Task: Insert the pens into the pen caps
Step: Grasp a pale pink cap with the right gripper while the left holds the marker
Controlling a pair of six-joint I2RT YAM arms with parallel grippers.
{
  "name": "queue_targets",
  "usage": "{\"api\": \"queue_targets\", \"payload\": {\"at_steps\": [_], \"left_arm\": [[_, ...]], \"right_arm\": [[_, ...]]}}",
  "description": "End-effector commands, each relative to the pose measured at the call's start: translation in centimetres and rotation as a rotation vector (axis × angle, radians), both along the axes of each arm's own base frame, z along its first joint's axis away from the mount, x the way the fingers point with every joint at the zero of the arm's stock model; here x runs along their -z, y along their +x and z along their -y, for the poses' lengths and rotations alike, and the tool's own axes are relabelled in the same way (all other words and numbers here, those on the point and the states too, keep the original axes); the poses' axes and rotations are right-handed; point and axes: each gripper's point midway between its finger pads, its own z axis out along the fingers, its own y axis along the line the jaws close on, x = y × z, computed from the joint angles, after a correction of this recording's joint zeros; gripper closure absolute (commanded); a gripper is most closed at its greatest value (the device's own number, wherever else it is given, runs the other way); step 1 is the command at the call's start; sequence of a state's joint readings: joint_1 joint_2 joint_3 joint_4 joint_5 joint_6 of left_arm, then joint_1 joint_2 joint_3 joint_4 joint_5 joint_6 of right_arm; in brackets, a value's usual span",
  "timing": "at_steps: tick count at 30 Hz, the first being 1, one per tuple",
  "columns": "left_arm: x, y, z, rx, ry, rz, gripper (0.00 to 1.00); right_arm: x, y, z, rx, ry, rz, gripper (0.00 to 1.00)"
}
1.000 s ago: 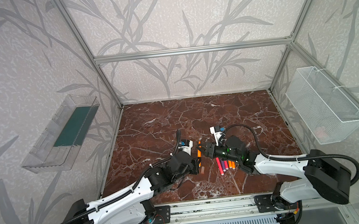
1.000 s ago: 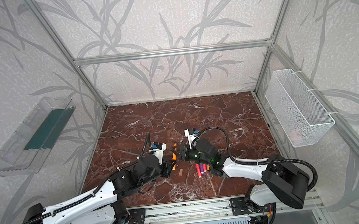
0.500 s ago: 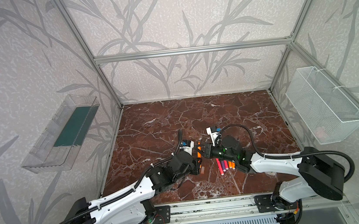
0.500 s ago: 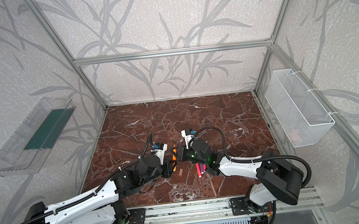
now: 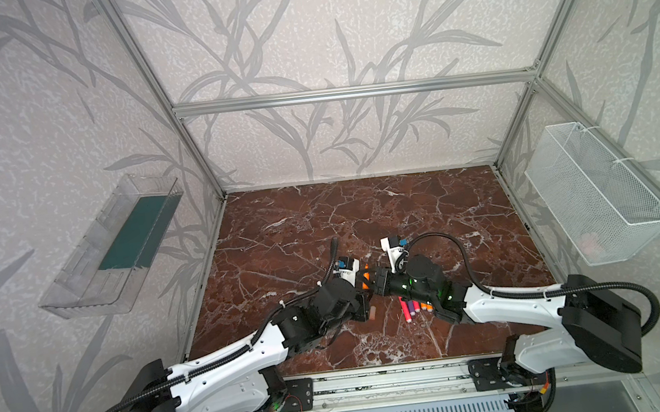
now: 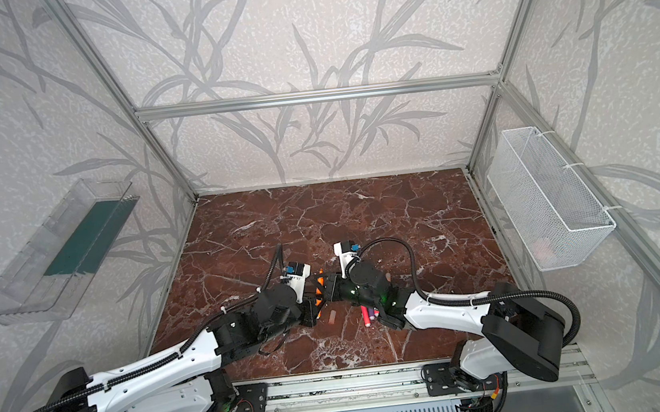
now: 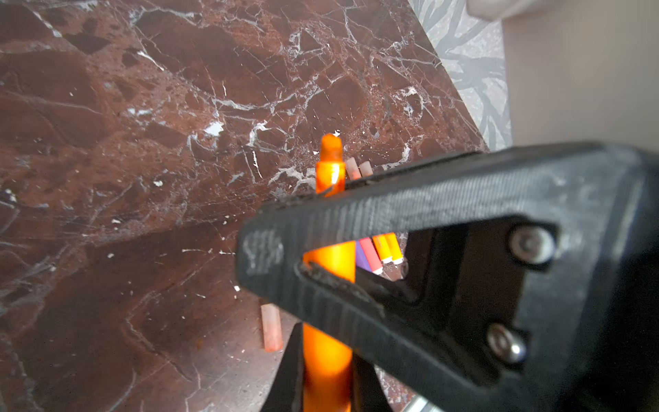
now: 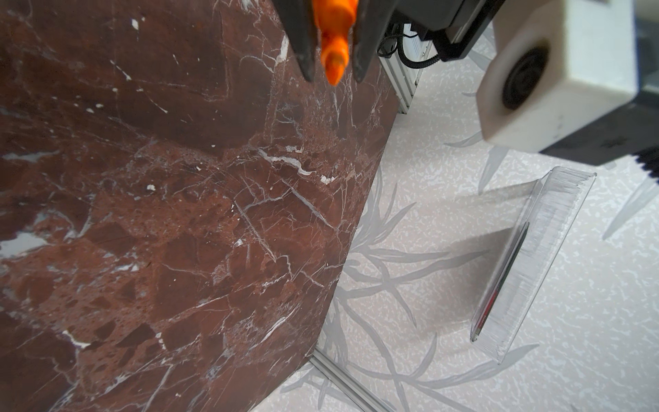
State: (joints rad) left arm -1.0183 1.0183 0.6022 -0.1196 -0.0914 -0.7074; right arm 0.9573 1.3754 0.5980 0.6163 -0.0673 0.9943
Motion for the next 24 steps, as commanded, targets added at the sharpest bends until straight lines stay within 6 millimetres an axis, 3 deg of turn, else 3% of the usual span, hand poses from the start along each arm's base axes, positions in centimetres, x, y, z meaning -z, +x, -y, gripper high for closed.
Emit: {"api": "queue_targets", "payload": {"at_steps": [1,3,7,13,15,19,24], "left_arm": [[0.1,0.7,-1.3,-0.073,0.004,0.034,1.00],[0.7,1.0,-2.5,-0.124,0.020,0.025,1.00],[2.1,1.4,-5.3,-0.206,0.032,-0.019,1.00],[5.5,2.6,-9.8,-0.333,0.071,-0.135,1.00],[6.3,2.8,-10.7,-0.366,0.099,-0.161,1.00],[7.5,2.9,-11.0,-0.366,0.121,-0.201,1.00],[7.4,2.8,-11.7,-0.381,0.120,-0.189,1.00]], "right_arm": [[-0.3,0.3,0.6,0.037,-0.008,0.009,0.87],[-0.1,0.2,1.4,0.056,-0.048,0.014,0.70],[0.9,-0.1,3.4,0.083,-0.191,0.010,0.55],[4.4,-1.8,5.1,0.076,-0.450,-0.025,0.52],[5.7,-3.4,4.5,0.034,-0.530,-0.026,0.52],[8.1,-5.1,4.1,-0.005,-0.646,-0.053,0.52],[10.8,-6.1,4.0,-0.019,-0.693,-0.101,0.52]]}}
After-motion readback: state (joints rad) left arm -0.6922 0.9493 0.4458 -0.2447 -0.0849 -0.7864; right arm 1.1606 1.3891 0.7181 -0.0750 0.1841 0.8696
